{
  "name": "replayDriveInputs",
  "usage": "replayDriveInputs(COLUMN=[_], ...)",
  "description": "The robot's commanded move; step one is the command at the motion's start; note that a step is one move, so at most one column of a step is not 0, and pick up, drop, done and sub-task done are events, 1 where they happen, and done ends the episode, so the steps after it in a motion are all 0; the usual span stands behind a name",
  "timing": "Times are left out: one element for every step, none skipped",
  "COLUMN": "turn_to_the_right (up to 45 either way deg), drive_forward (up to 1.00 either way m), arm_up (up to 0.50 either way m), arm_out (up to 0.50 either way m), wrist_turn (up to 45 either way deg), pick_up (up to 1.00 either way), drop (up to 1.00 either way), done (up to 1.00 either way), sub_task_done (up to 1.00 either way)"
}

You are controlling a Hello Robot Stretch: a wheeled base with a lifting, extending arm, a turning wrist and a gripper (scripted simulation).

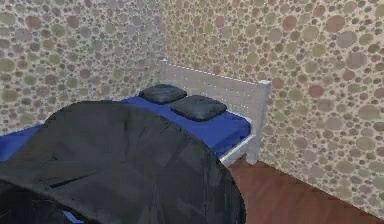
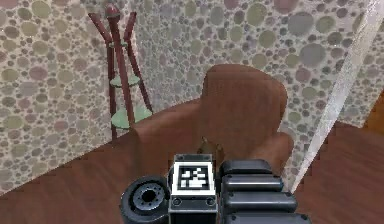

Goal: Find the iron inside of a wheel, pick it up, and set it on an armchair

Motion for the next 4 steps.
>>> replayDriveInputs(turn_to_the_right=[39.0,0.0,45.0,45.0], drive_forward=[0.00,0.50,0.00,0.00], arm_up=[0.00,0.00,0.00,0.00], arm_out=[0.00,0.00,0.00,0.00], wrist_turn=[0.0,0.0,0.0,0.0], pick_up=[0.00,0.00,0.00,0.00], drop=[0.00,0.00,0.00,0.00], done=[0.00,0.00,0.00,0.00], sub_task_done=[0.00,0.00,0.00,0.00])
